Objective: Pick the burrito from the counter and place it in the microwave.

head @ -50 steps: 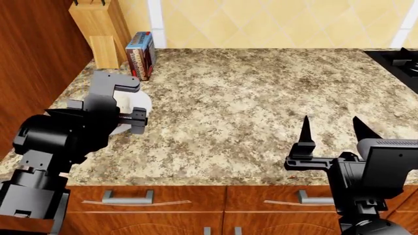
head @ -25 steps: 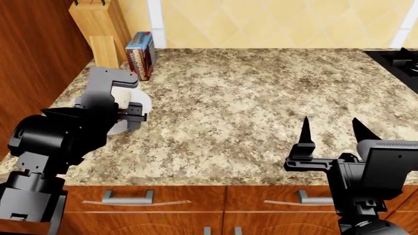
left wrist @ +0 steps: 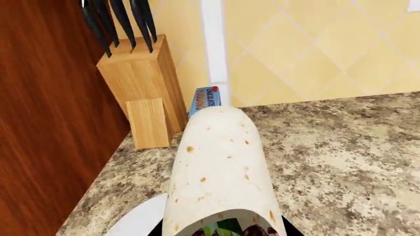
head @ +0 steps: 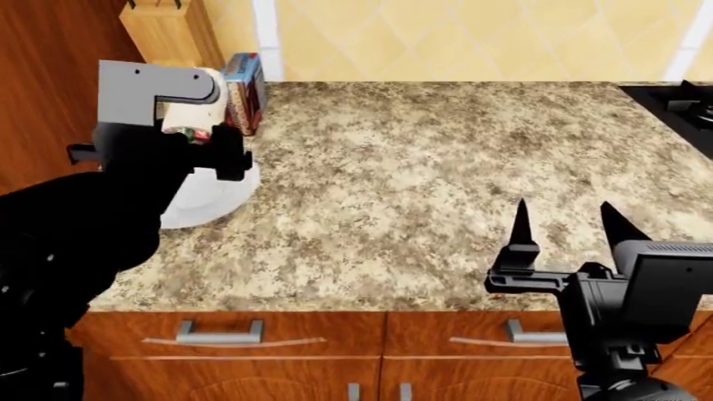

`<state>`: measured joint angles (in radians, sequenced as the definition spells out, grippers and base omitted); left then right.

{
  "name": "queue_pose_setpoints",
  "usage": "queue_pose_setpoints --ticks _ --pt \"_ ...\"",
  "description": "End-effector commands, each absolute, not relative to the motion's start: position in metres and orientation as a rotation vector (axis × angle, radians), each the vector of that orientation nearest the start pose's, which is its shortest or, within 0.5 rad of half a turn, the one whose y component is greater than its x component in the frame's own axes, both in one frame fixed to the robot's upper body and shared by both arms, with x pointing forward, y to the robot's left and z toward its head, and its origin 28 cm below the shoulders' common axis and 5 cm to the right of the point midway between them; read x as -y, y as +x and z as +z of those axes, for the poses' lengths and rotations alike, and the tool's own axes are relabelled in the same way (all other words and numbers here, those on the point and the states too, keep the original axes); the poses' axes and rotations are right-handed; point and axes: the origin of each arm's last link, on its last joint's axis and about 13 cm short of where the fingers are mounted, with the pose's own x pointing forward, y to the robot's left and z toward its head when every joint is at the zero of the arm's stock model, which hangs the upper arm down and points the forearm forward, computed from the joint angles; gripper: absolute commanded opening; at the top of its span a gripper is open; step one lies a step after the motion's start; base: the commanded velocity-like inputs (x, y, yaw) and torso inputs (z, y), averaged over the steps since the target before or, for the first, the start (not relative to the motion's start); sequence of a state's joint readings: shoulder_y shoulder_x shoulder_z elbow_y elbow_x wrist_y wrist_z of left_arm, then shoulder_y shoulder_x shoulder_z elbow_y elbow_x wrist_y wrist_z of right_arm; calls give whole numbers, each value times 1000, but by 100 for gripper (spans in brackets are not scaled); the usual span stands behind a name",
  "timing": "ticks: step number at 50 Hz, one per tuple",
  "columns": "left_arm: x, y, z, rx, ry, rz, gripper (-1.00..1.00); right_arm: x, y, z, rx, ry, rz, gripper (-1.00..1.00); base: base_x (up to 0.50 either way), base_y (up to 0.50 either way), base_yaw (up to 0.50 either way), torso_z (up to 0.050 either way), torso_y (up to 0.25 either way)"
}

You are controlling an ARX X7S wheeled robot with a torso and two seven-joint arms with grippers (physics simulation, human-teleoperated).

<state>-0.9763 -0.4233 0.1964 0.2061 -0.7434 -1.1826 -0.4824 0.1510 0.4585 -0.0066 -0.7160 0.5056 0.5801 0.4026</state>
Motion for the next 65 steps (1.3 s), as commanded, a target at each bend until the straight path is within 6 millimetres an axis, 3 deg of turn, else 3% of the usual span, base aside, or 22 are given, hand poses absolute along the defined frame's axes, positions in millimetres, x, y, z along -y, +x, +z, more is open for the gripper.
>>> queue_pose_setpoints --ticks 1,8,18,55,65 --pt "-237 254 238 -21 42 -5 -100 137 204 157 185 -45 -79 100 -500 87 0 0 0" --pt "-233 231 223 -1 -26 -25 -100 134 202 157 182 -49 -69 100 -500 91 0 0 0" --pt "-230 205 219 13 -144 -51 -100 132 200 158 186 -45 -58 100 -500 91 0 0 0" --pt "-234 203 202 -14 -186 -39 -100 132 201 154 185 -36 -59 100 -499 89 0 0 0" --pt "-235 203 201 -16 -189 -34 -100 133 199 155 226 -43 -67 100 0 50 0 0 0"
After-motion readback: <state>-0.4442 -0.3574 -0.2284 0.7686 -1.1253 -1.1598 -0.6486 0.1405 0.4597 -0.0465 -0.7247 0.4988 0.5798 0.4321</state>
